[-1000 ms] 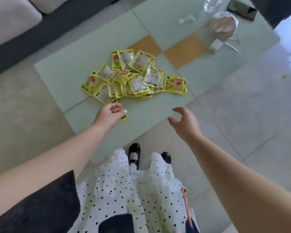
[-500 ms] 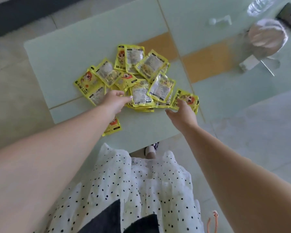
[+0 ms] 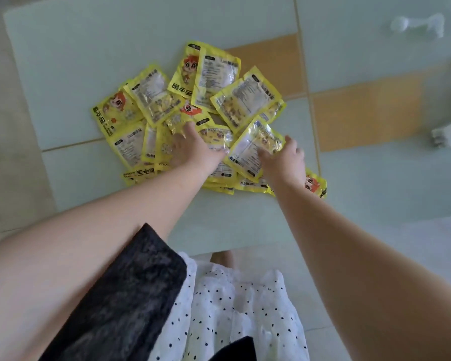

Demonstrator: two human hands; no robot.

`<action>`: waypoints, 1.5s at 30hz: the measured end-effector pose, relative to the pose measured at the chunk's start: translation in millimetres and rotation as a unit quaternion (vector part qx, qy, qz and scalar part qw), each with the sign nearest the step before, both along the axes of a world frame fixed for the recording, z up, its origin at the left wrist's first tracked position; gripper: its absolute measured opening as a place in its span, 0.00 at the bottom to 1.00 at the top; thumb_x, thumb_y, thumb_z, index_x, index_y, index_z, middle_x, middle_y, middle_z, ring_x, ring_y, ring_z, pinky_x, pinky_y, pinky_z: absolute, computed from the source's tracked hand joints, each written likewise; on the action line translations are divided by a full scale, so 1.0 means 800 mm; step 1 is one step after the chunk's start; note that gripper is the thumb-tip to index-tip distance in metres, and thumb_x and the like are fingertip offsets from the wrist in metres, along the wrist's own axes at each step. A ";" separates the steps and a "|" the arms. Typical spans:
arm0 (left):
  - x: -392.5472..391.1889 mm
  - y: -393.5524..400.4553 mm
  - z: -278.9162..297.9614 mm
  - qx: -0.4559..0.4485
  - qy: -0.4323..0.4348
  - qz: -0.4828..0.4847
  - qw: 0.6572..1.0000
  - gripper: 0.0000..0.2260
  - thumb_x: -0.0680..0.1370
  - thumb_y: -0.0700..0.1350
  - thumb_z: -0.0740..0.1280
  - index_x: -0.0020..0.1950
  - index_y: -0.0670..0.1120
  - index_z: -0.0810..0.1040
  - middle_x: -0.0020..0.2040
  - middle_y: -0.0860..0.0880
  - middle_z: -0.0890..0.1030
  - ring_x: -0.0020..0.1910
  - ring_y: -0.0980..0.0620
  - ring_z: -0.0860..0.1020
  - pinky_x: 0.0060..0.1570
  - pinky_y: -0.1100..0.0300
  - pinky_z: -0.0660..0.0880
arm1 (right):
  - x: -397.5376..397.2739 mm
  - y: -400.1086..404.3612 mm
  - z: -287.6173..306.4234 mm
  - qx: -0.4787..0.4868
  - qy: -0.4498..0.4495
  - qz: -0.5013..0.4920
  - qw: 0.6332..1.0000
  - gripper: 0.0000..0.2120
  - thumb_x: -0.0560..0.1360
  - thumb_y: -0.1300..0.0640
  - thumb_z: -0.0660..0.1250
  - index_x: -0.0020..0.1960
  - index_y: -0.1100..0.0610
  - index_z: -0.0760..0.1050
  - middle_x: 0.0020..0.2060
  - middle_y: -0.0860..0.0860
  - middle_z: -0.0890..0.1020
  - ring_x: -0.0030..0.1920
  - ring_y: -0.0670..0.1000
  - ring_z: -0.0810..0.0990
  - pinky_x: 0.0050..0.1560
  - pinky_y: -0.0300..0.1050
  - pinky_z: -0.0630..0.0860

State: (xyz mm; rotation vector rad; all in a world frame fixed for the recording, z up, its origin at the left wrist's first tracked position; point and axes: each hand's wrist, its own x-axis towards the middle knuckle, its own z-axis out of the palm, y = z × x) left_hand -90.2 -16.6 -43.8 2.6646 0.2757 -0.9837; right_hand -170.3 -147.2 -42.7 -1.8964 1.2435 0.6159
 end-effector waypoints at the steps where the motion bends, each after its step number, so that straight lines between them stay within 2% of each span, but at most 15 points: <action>1: -0.003 -0.002 -0.002 0.012 -0.012 -0.013 1.000 0.40 0.69 0.56 0.74 0.73 0.49 0.55 0.68 0.43 0.65 0.66 0.42 0.67 0.57 0.50 0.69 | 0.003 0.002 -0.003 -0.013 0.009 0.006 1.000 0.39 0.74 0.41 0.64 0.77 0.53 0.51 0.72 0.57 0.63 0.71 0.58 0.64 0.65 0.54 0.67; 5: -0.009 -0.003 -0.008 0.009 -0.043 -0.009 0.999 0.41 0.69 0.53 0.75 0.74 0.50 0.54 0.68 0.43 0.65 0.64 0.42 0.70 0.57 0.51 0.70 | 0.009 0.006 -0.017 -0.042 0.034 0.036 0.998 0.49 0.69 0.39 0.70 0.77 0.53 0.45 0.71 0.57 0.61 0.71 0.58 0.61 0.67 0.54 0.64; 10: -0.013 0.002 -0.004 -0.039 -0.066 0.020 0.997 0.39 0.70 0.47 0.75 0.74 0.50 0.56 0.68 0.45 0.68 0.64 0.45 0.70 0.58 0.53 0.70 | 0.015 -0.006 -0.028 -0.014 0.021 -0.028 0.999 0.49 0.69 0.48 0.74 0.77 0.51 0.43 0.69 0.55 0.69 0.68 0.58 0.70 0.65 0.57 0.70; 13: -0.011 0.008 0.001 -0.074 -0.071 0.072 0.992 0.35 0.71 0.44 0.74 0.73 0.50 0.60 0.67 0.47 0.70 0.63 0.46 0.72 0.56 0.53 0.72 | 0.011 -0.017 -0.023 0.017 -0.004 -0.090 0.996 0.37 0.72 0.53 0.71 0.75 0.50 0.55 0.60 0.52 0.78 0.58 0.57 0.78 0.53 0.49 0.75; 16: -0.004 0.020 0.011 -0.083 -0.080 0.097 0.989 0.33 0.72 0.44 0.73 0.73 0.49 0.60 0.69 0.48 0.69 0.65 0.47 0.71 0.57 0.55 0.70 | 0.004 -0.031 -0.013 0.011 -0.053 -0.085 0.995 0.15 0.73 0.54 0.68 0.59 0.55 0.75 0.48 0.52 0.82 0.48 0.55 0.79 0.42 0.41 0.68; 19: 0.000 0.032 0.026 -0.102 -0.082 0.124 0.984 0.35 0.73 0.44 0.72 0.74 0.48 0.57 0.72 0.48 0.64 0.65 0.51 0.67 0.57 0.60 0.66 | -0.007 -0.041 0.000 0.028 -0.081 -0.112 0.990 0.06 0.75 0.55 0.66 0.49 0.56 0.78 0.39 0.51 0.79 0.41 0.53 0.76 0.40 0.41 0.69; 23: -0.011 0.038 0.033 -0.124 -0.019 0.193 0.973 0.38 0.72 0.48 0.73 0.76 0.45 0.56 0.74 0.47 0.63 0.71 0.47 0.64 0.65 0.53 0.65 | -0.029 -0.036 0.012 0.075 -0.073 -0.081 0.991 0.01 0.76 0.55 0.65 0.46 0.50 0.75 0.34 0.49 0.76 0.38 0.54 0.75 0.39 0.42 0.71; 26: -0.029 0.034 0.029 -0.113 0.018 0.158 0.981 0.33 0.72 0.51 0.72 0.72 0.42 0.63 0.69 0.44 0.70 0.67 0.43 0.70 0.60 0.54 0.68 | -0.041 -0.018 0.007 0.081 -0.071 -0.006 0.994 0.03 0.75 0.56 0.67 0.48 0.54 0.77 0.41 0.52 0.78 0.39 0.51 0.76 0.35 0.38 0.68; 29: -0.040 0.024 0.021 -0.074 -0.002 0.147 0.986 0.28 0.73 0.52 0.71 0.68 0.41 0.67 0.67 0.43 0.72 0.61 0.43 0.73 0.52 0.55 0.69 | -0.043 0.000 -0.014 0.015 -0.074 0.026 0.997 0.15 0.74 0.53 0.68 0.56 0.61 0.79 0.58 0.56 0.76 0.60 0.56 0.73 0.50 0.39 0.68; 31: -0.043 0.018 0.012 -0.054 -0.028 0.131 0.990 0.23 0.72 0.53 0.71 0.61 0.42 0.71 0.62 0.43 0.74 0.55 0.43 0.76 0.47 0.56 0.70 | -0.038 0.009 -0.021 -0.012 -0.064 0.017 0.998 0.16 0.74 0.52 0.67 0.58 0.60 0.78 0.61 0.56 0.73 0.64 0.54 0.68 0.52 0.38 0.62; 33: -0.045 0.014 0.005 -0.039 -0.044 0.111 0.992 0.20 0.71 0.54 0.71 0.54 0.42 0.72 0.57 0.42 0.76 0.52 0.41 0.78 0.37 0.57 0.67 | -0.036 0.014 -0.025 -0.026 -0.060 0.005 0.998 0.16 0.74 0.53 0.67 0.60 0.58 0.76 0.62 0.56 0.70 0.64 0.54 0.67 0.52 0.38 0.61; 35: -0.046 0.012 0.001 -0.033 -0.046 0.107 0.993 0.19 0.72 0.53 0.71 0.53 0.42 0.72 0.55 0.42 0.77 0.52 0.41 0.77 0.36 0.57 0.65 | -0.035 0.015 -0.026 -0.033 -0.060 -0.009 0.998 0.16 0.74 0.53 0.67 0.61 0.57 0.74 0.63 0.56 0.69 0.62 0.56 0.69 0.53 0.40 0.64; 39: -0.043 0.012 0.004 -0.040 -0.057 0.101 0.993 0.16 0.74 0.52 0.69 0.55 0.45 0.70 0.53 0.47 0.76 0.54 0.43 0.75 0.51 0.52 0.73 | -0.030 0.009 -0.035 -0.040 -0.039 -0.004 0.998 0.17 0.73 0.49 0.68 0.58 0.57 0.76 0.57 0.56 0.76 0.55 0.59 0.77 0.48 0.44 0.70; 43: -0.039 0.014 0.013 -0.079 -0.054 0.108 0.989 0.17 0.75 0.50 0.69 0.55 0.43 0.67 0.50 0.47 0.73 0.46 0.46 0.73 0.34 0.58 0.64 | -0.031 0.004 -0.033 -0.021 -0.065 -0.045 0.997 0.15 0.73 0.50 0.69 0.56 0.56 0.74 0.52 0.54 0.80 0.51 0.57 0.78 0.45 0.45 0.70; 45: -0.037 0.019 0.018 -0.125 -0.049 0.137 0.981 0.17 0.74 0.48 0.70 0.53 0.45 0.65 0.48 0.48 0.72 0.43 0.48 0.71 0.34 0.59 0.64 | -0.034 0.001 -0.022 -0.003 -0.102 -0.085 0.991 0.15 0.74 0.53 0.69 0.57 0.55 0.71 0.51 0.51 0.79 0.49 0.54 0.77 0.46 0.44 0.70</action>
